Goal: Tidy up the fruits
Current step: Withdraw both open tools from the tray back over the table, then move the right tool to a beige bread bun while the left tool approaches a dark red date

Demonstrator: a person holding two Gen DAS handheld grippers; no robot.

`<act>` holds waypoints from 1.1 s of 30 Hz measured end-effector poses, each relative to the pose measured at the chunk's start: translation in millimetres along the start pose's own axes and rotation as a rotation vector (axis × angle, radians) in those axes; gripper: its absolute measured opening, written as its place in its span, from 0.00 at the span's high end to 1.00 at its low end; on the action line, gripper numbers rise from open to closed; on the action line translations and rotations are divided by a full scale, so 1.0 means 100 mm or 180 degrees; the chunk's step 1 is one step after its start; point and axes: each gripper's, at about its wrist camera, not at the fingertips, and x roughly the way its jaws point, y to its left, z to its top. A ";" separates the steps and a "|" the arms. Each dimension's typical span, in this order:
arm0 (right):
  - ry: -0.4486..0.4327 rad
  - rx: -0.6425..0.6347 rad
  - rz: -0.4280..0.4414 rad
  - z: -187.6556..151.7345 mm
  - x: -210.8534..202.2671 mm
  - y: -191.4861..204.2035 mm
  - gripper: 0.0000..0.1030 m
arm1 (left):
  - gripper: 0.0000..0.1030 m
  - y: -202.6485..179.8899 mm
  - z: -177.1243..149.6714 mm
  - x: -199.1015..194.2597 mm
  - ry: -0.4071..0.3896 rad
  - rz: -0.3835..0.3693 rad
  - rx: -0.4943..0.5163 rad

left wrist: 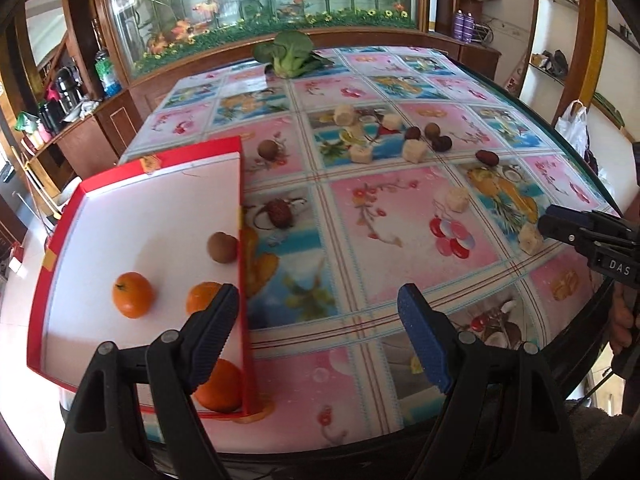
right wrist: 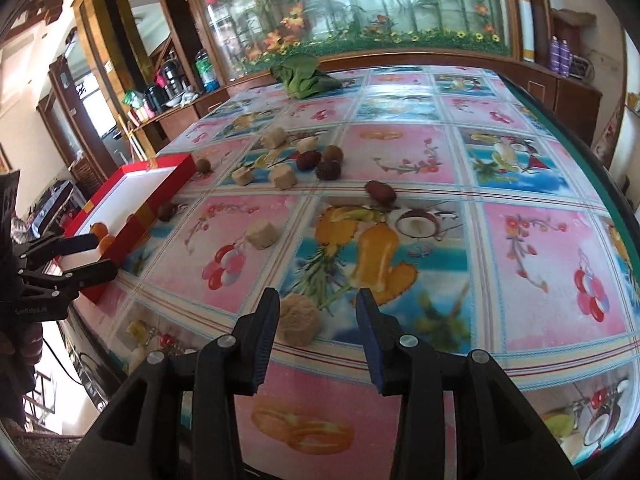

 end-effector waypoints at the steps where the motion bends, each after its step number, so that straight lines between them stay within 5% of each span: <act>1: 0.0012 -0.0040 0.0023 -0.01 0.01 0.03 0.62 | 0.21 -0.02 -0.01 0.00 0.0003 -0.0019 0.0013; 9: 0.0086 -0.0248 0.0030 -0.06 0.13 0.16 0.63 | 0.21 0.05 0.04 0.14 0.0112 -0.0125 -0.0127; 11: 0.0100 -0.0231 0.0037 -0.06 0.14 0.14 0.75 | 0.21 0.09 0.09 0.20 0.0150 -0.0193 -0.0231; 27: 0.0112 -0.0117 0.0189 -0.05 0.13 0.09 0.74 | 0.21 0.26 0.57 0.72 0.0355 -0.0341 -0.0419; 33: 0.0116 -0.0116 0.0198 -0.05 0.13 0.10 0.74 | 0.45 0.24 0.60 0.87 0.0475 -0.0445 -0.0369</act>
